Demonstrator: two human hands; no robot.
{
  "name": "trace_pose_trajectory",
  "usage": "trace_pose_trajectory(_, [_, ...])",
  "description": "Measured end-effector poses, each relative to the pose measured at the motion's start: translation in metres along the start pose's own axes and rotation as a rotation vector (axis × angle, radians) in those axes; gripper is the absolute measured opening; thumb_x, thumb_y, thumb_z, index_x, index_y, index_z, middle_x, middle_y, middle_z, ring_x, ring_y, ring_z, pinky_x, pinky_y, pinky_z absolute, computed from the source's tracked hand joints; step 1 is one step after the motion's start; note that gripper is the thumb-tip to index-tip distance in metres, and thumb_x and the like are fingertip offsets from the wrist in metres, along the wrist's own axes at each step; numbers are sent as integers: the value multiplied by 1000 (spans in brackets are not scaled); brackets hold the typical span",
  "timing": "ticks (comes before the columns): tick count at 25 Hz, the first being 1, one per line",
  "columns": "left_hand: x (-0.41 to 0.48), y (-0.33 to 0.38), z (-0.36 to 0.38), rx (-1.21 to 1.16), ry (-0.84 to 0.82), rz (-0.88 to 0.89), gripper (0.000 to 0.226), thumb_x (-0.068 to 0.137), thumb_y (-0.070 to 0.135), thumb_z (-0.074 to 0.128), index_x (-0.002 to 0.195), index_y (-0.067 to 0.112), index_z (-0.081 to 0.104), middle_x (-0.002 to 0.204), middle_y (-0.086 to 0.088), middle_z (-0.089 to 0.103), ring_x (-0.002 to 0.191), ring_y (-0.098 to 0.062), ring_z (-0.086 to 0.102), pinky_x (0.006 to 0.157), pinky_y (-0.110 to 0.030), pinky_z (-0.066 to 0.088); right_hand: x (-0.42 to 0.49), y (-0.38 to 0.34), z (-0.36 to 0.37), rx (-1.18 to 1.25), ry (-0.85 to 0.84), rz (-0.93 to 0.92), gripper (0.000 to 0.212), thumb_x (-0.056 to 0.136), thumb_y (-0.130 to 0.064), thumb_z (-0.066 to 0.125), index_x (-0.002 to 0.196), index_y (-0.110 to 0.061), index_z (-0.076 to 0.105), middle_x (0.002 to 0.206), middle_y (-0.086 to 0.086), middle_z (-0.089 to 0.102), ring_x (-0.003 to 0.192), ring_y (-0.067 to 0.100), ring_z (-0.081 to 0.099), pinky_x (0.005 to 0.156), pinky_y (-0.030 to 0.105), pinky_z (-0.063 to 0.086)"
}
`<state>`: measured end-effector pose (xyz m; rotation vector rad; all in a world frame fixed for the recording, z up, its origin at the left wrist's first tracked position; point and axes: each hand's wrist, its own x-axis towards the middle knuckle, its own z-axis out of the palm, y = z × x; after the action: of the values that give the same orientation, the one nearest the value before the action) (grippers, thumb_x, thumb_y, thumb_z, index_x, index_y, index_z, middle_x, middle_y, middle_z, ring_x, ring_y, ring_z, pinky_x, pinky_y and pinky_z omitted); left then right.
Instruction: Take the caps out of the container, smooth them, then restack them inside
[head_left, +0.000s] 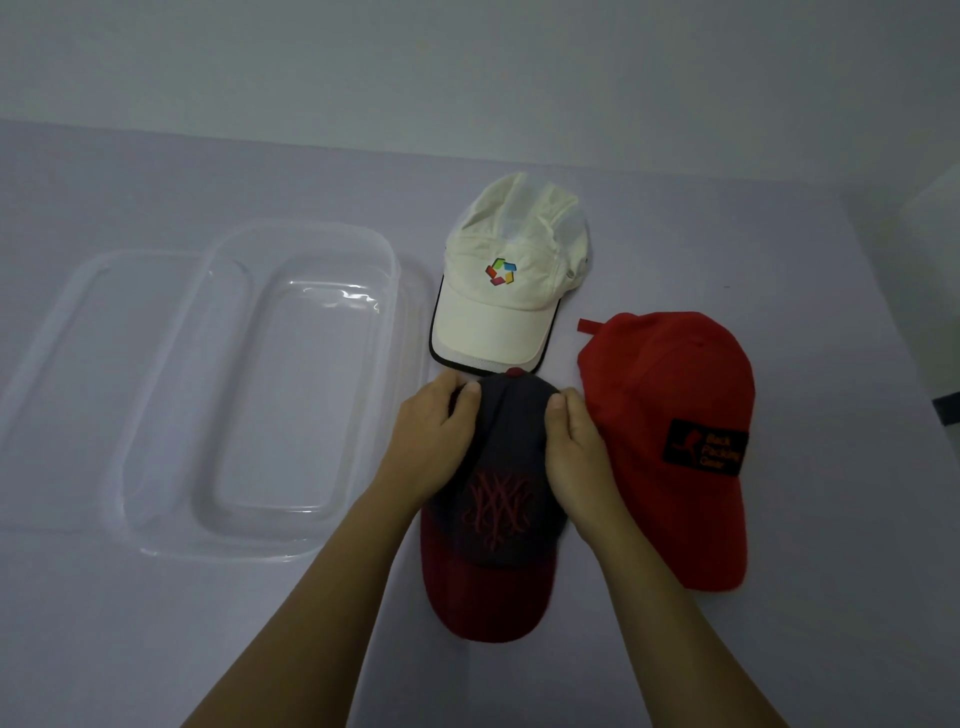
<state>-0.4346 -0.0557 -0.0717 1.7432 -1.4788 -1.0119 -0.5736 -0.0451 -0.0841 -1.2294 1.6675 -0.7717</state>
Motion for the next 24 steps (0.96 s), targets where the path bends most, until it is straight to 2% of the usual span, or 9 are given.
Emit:
trace_pose_trajectory(3, [1,-2,6,-9,30,-52,33,97,24,37,65,23,41,64,6,47,58,-5,42,54,-12,37,3,8,9,145,65,72,32,100,-28,33,70,-20,43,64,0,38,59,9,38,56,25,34])
trace_pose_trajectory(5, [-2,-3,12,-39,46,-104,35,98,27,34,64,20,35,62,4,42,57,-10,39,59,-25,36,6,12,16,206,78,137,32,98,-28,36,70,-21,51,72,2,51,70,13,49,67,34,41])
trace_pose_trajectory(7, [-6,-6,15,-13,80,-108,38,99,31,30,63,20,31,58,4,40,55,-12,38,59,-32,36,8,12,17,217,79,170,34,97,-25,37,69,-23,56,78,-1,59,81,16,55,77,36,44])
trace_pose_trajectory(10, [-9,-9,13,83,91,-78,39,100,32,26,64,19,32,58,3,42,54,-12,41,57,-31,35,10,9,9,242,77,150,43,95,-13,41,53,-22,43,60,-3,45,62,13,43,62,31,34])
trace_pose_trajectory(12, [-6,-10,10,113,57,-88,39,100,34,25,65,18,33,60,3,43,55,-11,42,56,-30,34,12,10,3,249,45,161,45,93,-10,42,50,-20,35,56,-2,35,57,11,34,58,30,26])
trace_pose_trajectory(15, [-1,-14,8,157,11,-127,40,99,37,24,68,16,36,63,1,48,58,-12,46,56,-27,36,13,12,3,175,32,182,41,94,-14,43,54,-18,37,59,1,37,59,14,35,58,32,27])
trace_pose_trajectory(19, [6,-20,4,245,2,-141,40,98,34,27,63,16,35,60,0,47,58,-15,45,54,-28,32,11,13,5,-66,6,182,38,98,-24,34,61,-21,41,67,-4,45,73,17,45,70,31,33])
trace_pose_trajectory(21, [9,-20,3,280,-8,-144,40,98,33,28,62,16,34,59,0,46,58,-16,44,53,-28,30,11,13,6,-53,-32,190,36,99,-24,31,65,-19,39,69,-3,43,75,18,44,66,31,33])
trace_pose_trajectory(24, [9,-19,6,302,-13,-169,39,98,35,27,64,18,35,62,1,47,57,-14,45,57,-32,32,11,11,11,-28,-27,169,29,100,-27,31,75,-13,39,65,-2,40,61,11,40,54,28,30])
